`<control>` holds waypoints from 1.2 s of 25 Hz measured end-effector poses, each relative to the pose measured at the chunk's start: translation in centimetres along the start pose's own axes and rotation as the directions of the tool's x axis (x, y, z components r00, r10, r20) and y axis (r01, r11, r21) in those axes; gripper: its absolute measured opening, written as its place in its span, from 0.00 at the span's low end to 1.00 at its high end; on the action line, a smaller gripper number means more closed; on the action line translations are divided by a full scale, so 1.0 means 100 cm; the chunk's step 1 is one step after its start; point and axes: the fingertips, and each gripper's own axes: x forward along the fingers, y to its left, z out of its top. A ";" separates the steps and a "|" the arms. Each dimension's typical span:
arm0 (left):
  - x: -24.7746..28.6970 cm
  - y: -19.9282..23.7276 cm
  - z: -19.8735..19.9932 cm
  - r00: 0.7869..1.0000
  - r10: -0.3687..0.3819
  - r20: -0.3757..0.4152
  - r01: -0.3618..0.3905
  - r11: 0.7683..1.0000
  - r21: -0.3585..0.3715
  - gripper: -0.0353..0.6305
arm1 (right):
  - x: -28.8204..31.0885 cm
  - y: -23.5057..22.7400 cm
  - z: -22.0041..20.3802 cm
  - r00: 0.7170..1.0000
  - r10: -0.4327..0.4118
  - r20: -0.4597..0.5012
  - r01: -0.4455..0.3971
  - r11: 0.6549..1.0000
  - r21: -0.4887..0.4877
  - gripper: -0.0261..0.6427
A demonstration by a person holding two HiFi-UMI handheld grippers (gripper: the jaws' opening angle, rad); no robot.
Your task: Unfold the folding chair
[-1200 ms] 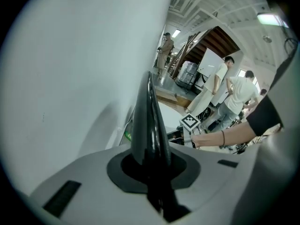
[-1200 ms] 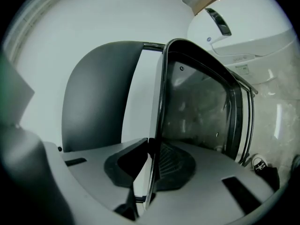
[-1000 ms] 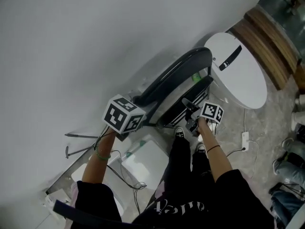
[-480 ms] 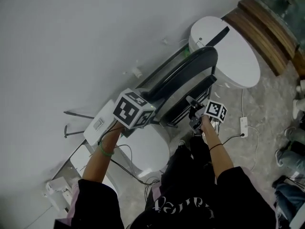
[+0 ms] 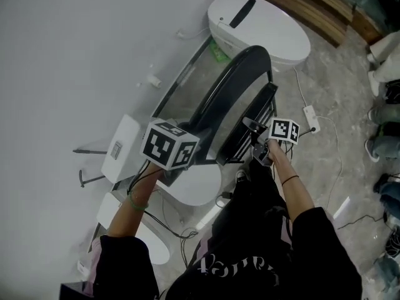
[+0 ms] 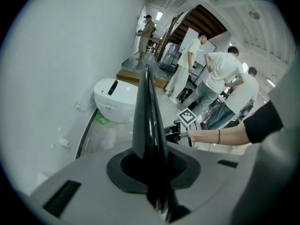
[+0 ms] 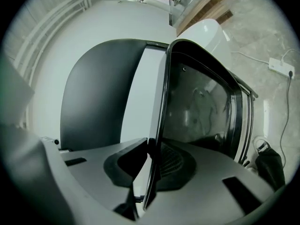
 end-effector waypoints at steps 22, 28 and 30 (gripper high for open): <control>0.045 -0.175 -0.017 0.996 -0.085 -0.029 0.087 0.992 0.091 0.16 | -0.228 -0.068 -0.072 0.977 0.159 0.145 -0.169 0.984 0.059 0.12; 0.064 -0.158 -0.035 0.993 -0.111 -0.037 0.113 0.993 0.040 0.17 | -0.291 -0.117 -0.108 0.974 0.168 0.153 -0.179 0.982 0.065 0.17; 0.070 -0.156 -0.042 0.990 -0.134 -0.036 0.135 0.990 0.027 0.17 | -0.308 -0.141 -0.123 0.986 0.085 0.142 -0.102 0.988 0.116 0.20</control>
